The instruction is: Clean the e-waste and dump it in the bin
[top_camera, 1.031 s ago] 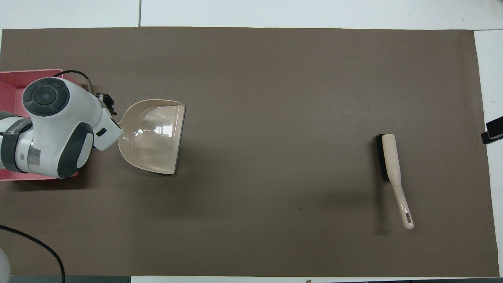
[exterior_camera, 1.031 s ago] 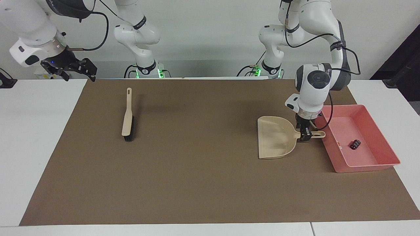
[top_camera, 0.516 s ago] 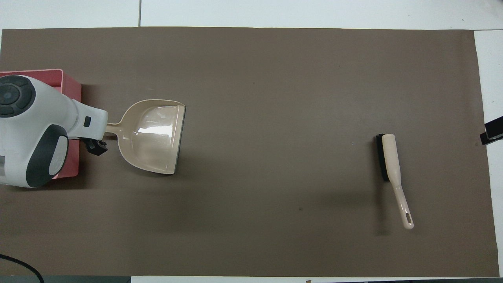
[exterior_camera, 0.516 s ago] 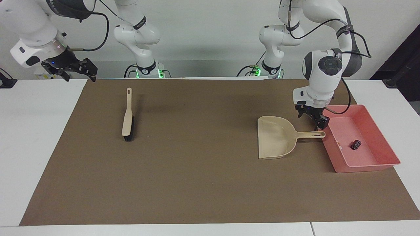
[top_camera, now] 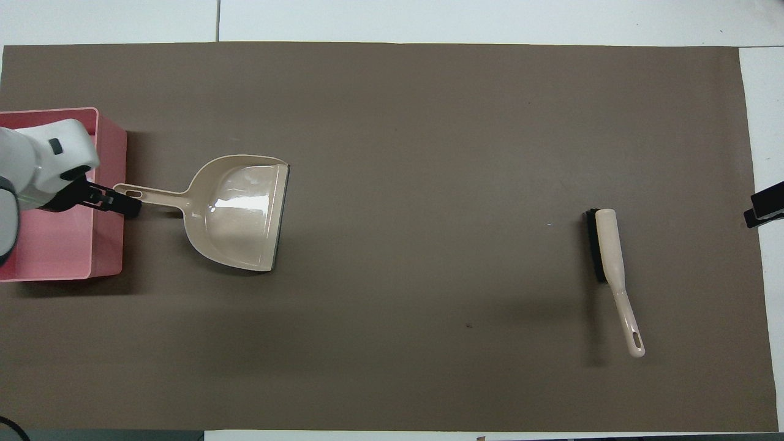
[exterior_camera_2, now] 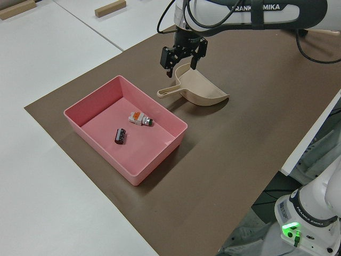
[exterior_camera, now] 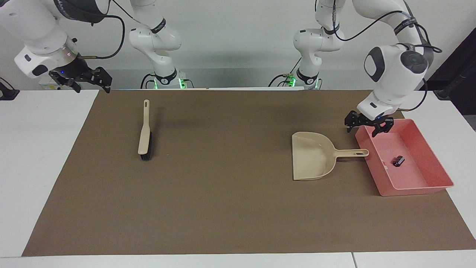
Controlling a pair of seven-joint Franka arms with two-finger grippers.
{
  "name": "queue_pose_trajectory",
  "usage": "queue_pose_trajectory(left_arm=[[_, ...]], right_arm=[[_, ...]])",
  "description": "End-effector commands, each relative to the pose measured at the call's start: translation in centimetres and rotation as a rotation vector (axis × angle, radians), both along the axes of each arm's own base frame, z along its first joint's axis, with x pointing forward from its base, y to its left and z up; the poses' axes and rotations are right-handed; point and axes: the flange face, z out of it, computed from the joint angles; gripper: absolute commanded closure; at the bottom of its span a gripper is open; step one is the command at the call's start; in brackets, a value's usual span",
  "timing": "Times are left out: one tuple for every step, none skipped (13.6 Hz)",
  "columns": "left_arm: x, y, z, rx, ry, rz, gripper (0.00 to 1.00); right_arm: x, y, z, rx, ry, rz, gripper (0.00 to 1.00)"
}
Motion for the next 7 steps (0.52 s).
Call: queue_pose_trajectory(left_arm=[[0.4, 1.3, 6.5, -0.058, 0.001, 0.065, 0.02], [0.4, 1.5, 8.5, -0.078, 0.0, 0.073, 0.02], [0.3, 1.8, 10.6, -0.083, -0.009, 0.079, 0.02], [0.1, 1.9, 12.1, -0.075, -0.013, 0.078, 0.02], [-0.1, 1.9, 12.7, -0.075, 0.0, 0.077, 0.02], [-0.4, 1.7, 13.3, -0.072, 0.013, 0.083, 0.02], [-0.9, 1.9, 13.9, -0.067, 0.015, 0.104, 0.02]], right_arm=[[-0.7, 0.1, 0.0, 0.016, -0.009, -0.008, 0.01], [-0.7, 0.1, 0.0, 0.016, -0.009, -0.01, 0.01], [-0.8, 0.1, 0.0, 0.016, -0.008, -0.01, 0.01], [-0.7, 0.0, 0.0, 0.016, -0.009, -0.012, 0.01], [-0.7, 0.0, 0.0, 0.016, -0.009, -0.01, 0.01], [-0.8, -0.1, 0.0, 0.017, -0.009, -0.011, 0.01], [-0.7, 0.0, 0.0, 0.017, -0.009, -0.01, 0.01]])
